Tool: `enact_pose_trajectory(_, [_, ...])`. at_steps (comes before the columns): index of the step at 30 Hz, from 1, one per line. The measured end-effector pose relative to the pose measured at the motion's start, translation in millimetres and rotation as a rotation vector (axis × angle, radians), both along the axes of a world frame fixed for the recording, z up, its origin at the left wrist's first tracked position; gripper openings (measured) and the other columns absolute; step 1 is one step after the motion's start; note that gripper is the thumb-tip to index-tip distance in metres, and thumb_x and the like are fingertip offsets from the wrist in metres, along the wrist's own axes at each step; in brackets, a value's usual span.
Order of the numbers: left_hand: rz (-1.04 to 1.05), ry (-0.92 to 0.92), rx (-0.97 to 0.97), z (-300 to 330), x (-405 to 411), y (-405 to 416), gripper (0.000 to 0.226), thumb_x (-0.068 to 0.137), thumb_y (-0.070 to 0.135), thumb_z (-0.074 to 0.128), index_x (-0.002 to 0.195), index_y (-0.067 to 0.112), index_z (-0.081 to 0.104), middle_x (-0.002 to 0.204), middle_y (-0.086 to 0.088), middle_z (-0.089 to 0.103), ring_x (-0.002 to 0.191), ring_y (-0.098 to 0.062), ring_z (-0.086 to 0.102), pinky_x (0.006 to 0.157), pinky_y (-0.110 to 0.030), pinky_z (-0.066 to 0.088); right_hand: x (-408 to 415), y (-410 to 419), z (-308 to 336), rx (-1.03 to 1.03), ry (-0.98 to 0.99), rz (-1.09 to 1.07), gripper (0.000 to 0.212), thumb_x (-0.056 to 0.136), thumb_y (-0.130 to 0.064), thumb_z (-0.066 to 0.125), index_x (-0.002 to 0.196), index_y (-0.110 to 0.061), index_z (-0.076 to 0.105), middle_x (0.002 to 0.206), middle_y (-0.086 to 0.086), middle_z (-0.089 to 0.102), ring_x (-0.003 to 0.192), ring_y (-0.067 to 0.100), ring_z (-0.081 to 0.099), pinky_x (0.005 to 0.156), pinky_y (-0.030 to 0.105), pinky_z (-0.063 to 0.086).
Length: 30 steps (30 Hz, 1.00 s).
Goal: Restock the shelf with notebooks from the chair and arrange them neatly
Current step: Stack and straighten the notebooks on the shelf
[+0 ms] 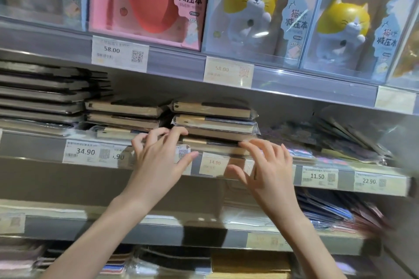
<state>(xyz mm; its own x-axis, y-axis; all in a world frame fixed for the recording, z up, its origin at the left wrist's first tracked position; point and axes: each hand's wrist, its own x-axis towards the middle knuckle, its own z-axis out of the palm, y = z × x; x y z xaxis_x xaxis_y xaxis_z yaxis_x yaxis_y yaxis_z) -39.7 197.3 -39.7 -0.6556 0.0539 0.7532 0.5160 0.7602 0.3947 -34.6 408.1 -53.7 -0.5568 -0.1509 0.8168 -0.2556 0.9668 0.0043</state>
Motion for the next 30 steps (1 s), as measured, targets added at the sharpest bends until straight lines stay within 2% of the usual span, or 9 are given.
enact_pose_trajectory(6, [0.011, -0.097, 0.005, 6, -3, 10, 0.047, 0.083, 0.048, 0.057, 0.116, 0.021, 0.037, 0.097, 0.006, 0.03, 0.105, -0.005, 0.009, 0.101, -0.04, 0.023, -12, 6, 5, -0.141, 0.067, 0.079, 0.053, 0.077, -0.042, 0.065, 0.118, -0.017, 0.044, 0.123, 0.01, 0.044, 0.104, 0.028, 0.053, 0.088, 0.05, 0.048])
enact_pose_trajectory(10, [0.02, -0.12, 0.034, 9, -10, 14, 0.046, 0.081, 0.049, 0.06, 0.102, 0.024, 0.027, 0.09, 0.008, 0.03, 0.102, -0.003, 0.011, 0.103, -0.04, 0.019, -14, 1, 7, -0.225, 0.02, 0.106, 0.058, 0.075, -0.032, 0.073, 0.121, -0.015, 0.043, 0.121, 0.012, 0.056, 0.105, 0.028, 0.055, 0.092, 0.058, 0.043])
enact_pose_trajectory(14, [0.003, -0.051, 0.171, 2, -17, 17, 0.051, 0.071, 0.045, 0.073, 0.102, 0.022, 0.039, 0.091, 0.012, 0.033, 0.101, -0.005, 0.016, 0.1, -0.04, 0.023, -11, -4, 9, -0.322, -0.064, 0.101, 0.06, 0.076, -0.028, 0.073, 0.126, -0.005, 0.048, 0.122, 0.011, 0.056, 0.107, 0.019, 0.045, 0.101, 0.057, 0.034])
enact_pose_trajectory(16, [0.012, -0.029, 0.224, -2, -20, 18, 0.053, 0.067, 0.044, 0.076, 0.104, 0.021, 0.045, 0.092, 0.011, 0.036, 0.102, -0.005, 0.018, 0.098, -0.041, 0.029, -11, -6, 8, -0.319, -0.057, 0.111, 0.059, 0.077, -0.027, 0.072, 0.125, -0.004, 0.048, 0.123, 0.011, 0.055, 0.11, 0.018, 0.044, 0.098, 0.055, 0.039])
enact_pose_trajectory(19, [0.015, -0.01, 0.263, -6, -22, 19, 0.053, 0.064, 0.042, 0.079, 0.102, 0.022, 0.048, 0.098, 0.008, 0.04, 0.104, -0.007, 0.02, 0.095, -0.041, 0.032, -12, -5, 6, -0.268, -0.015, 0.125, 0.054, 0.077, -0.025, 0.073, 0.121, -0.003, 0.051, 0.119, 0.012, 0.056, 0.103, 0.028, 0.056, 0.082, 0.044, 0.051])
enact_pose_trajectory(21, [0.008, 0.016, 0.275, -9, -23, 18, 0.048, 0.065, 0.036, 0.08, 0.1, 0.023, 0.051, 0.101, 0.008, 0.041, 0.108, -0.012, 0.024, 0.093, -0.041, 0.035, -9, -3, 5, -0.241, -0.006, 0.144, 0.053, 0.078, -0.024, 0.073, 0.121, -0.004, 0.051, 0.118, 0.01, 0.055, 0.096, 0.024, 0.059, 0.071, 0.028, 0.048])
enact_pose_trajectory(23, [-0.007, 0.065, 0.279, -14, -22, 15, 0.043, 0.066, 0.03, 0.081, 0.1, 0.023, 0.055, 0.103, 0.006, 0.043, 0.109, -0.018, 0.031, 0.091, -0.045, 0.04, -6, 2, 5, -0.201, 0.01, 0.167, 0.054, 0.076, -0.021, 0.074, 0.122, -0.007, 0.049, 0.118, 0.007, 0.054, 0.092, 0.021, 0.061, 0.068, 0.022, 0.042])
enact_pose_trajectory(27, [0.015, 0.166, 0.233, -19, -18, 6, 0.032, 0.073, 0.027, 0.076, 0.1, 0.024, 0.06, 0.099, 0.007, 0.043, 0.105, -0.01, 0.03, 0.092, -0.05, 0.038, -3, 12, 8, -0.201, 0.004, 0.259, 0.051, 0.082, -0.037, 0.063, 0.124, -0.018, 0.042, 0.12, 0.004, 0.056, 0.101, 0.02, 0.06, 0.078, 0.031, 0.051])
enact_pose_trajectory(30, [0.012, 0.215, 0.228, -17, -14, -2, 0.025, 0.08, 0.028, 0.068, 0.101, 0.021, 0.057, 0.095, 0.008, 0.048, 0.104, -0.011, 0.038, 0.09, -0.036, 0.025, 0, 8, 13, -0.343, 0.003, 0.281, 0.064, 0.079, -0.054, 0.051, 0.132, -0.021, 0.037, 0.124, -0.005, 0.053, 0.102, 0.008, 0.058, 0.083, 0.032, 0.053])
